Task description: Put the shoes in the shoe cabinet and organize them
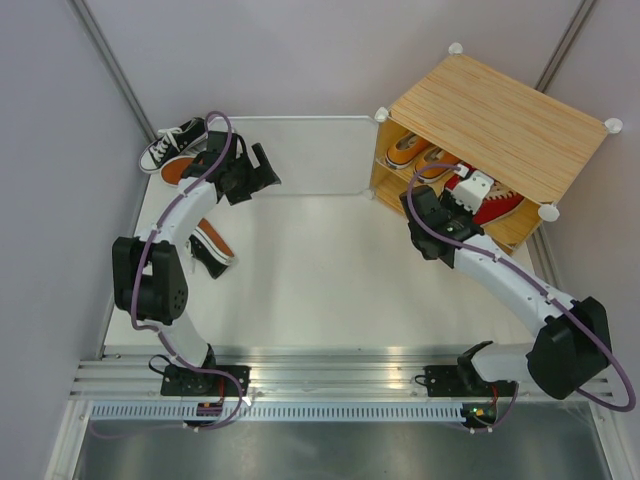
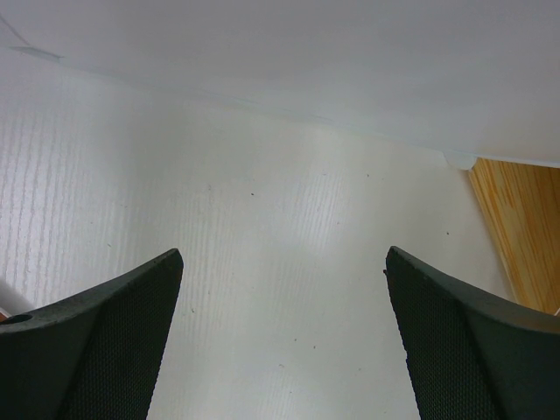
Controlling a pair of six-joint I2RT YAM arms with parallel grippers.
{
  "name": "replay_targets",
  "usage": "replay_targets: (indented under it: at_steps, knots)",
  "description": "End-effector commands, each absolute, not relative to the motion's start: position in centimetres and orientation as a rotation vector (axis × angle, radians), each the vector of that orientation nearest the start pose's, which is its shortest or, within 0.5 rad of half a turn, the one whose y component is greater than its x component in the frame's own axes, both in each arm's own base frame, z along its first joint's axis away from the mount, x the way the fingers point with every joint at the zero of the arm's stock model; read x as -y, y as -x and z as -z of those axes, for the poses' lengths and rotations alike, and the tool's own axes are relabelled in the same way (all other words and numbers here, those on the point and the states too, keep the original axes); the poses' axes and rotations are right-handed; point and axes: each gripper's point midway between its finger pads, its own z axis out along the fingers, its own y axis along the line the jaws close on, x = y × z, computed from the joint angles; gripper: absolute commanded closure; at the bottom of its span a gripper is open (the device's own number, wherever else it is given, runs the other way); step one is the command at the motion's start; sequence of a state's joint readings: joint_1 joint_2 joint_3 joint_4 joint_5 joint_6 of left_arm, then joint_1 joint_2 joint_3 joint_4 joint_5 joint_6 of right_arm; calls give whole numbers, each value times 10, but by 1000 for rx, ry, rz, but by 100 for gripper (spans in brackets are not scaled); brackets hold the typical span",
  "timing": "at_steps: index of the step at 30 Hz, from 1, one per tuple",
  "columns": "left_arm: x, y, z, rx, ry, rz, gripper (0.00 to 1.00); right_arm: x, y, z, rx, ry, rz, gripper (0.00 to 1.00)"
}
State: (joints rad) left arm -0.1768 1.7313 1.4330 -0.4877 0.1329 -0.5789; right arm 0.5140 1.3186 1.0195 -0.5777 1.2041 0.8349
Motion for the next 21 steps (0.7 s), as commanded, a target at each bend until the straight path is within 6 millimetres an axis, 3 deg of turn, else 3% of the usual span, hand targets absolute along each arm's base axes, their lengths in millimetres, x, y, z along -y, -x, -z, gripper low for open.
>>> replay_targets:
  at_steps: [1,12,21]
  knots:
    - [128,-448,-191,-2295,420,562,0,0,-323,-215,-1723,-750,579,97]
    - [127,-449,-193,-2289,416,550,0,25,-314,-251,-1633,-681,647,99]
    - [125,-448,-195,-2283,414,539,0,45,-317,-254,-1609,-687,648,99]
